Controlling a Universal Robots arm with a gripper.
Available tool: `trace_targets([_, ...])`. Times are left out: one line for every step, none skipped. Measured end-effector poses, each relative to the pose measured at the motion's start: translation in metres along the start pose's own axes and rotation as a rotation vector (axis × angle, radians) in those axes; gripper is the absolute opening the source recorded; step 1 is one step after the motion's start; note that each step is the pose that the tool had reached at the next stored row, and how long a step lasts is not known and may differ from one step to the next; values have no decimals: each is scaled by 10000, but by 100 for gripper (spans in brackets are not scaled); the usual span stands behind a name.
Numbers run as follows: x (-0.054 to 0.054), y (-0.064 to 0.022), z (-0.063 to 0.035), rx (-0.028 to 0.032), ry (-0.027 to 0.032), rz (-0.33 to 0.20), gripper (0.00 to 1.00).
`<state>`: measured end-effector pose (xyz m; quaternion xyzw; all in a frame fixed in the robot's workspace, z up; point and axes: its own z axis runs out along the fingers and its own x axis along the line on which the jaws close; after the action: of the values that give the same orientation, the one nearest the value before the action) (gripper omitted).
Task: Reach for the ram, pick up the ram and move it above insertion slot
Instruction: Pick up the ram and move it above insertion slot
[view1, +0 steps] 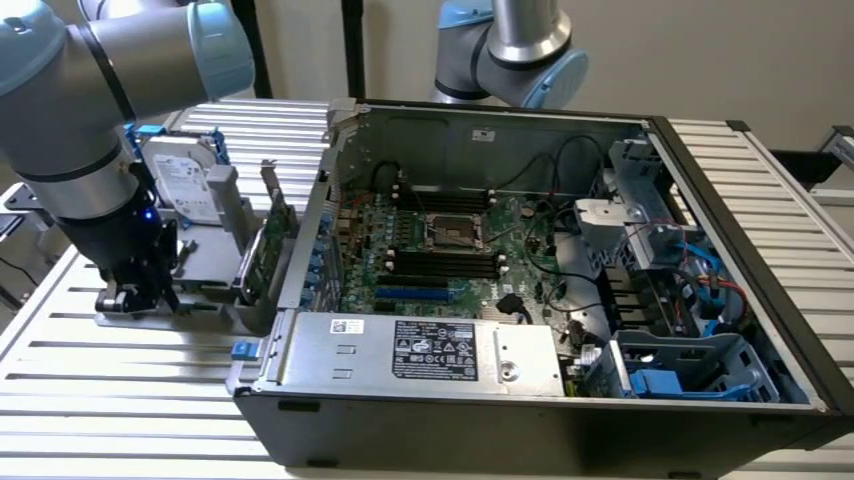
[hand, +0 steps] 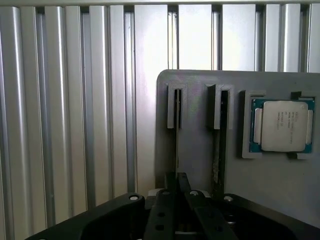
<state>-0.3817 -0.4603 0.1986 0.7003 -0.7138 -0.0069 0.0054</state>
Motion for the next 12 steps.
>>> trace_targets([0,0,1,1,-1,0,13])
trace_targets([0,0,1,1,-1,0,13])
trace_targets([0,0,1,1,-1,0,13])
trace_targets([0,0,1,1,-1,1,13])
trace_targets([0,0,1,1,-1,4,13])
trace_targets([0,0,1,1,-1,4,13])
trace_targets([0,0,1,1,-1,5,13])
trace_targets([0,0,1,1,-1,5,13])
trace_targets([0,0,0,1,0,4,13])
trace_targets([0,0,1,1,-1,5,13])
trace_targets([0,0,1,2,-1,5,13])
trace_targets([0,0,1,1,-1,4,13])
